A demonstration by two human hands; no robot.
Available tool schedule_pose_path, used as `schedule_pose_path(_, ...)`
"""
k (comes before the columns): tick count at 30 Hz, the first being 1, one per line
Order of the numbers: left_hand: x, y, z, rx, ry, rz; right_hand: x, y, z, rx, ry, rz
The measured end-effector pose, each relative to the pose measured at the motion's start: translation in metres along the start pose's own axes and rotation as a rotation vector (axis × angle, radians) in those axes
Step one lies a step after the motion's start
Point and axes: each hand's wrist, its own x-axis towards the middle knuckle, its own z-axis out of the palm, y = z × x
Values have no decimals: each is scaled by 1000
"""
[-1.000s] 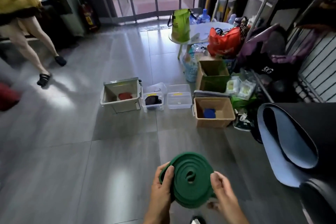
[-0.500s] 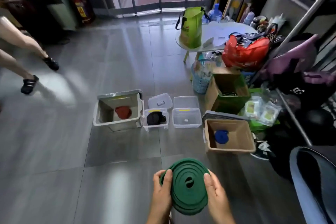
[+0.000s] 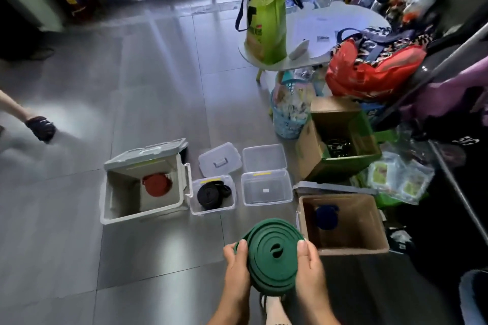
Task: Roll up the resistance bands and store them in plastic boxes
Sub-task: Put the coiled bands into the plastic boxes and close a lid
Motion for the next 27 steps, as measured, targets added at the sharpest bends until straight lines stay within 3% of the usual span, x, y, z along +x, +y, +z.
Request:
schedule_pose_path(9,177,-5,53,-47,-1,-109,166,29,61,-23,88,62)
schedule_pose_path(17,414,-86,81,-133,-100,-197,353,166,143,-103,242,22)
schedule_pose_path(20,495,-117,95,-100,-130,-147,421,213,169,-119,241,36)
schedule_pose_path(27,634,-185,128,23,-2,-69,539,299,205,-183,216,4)
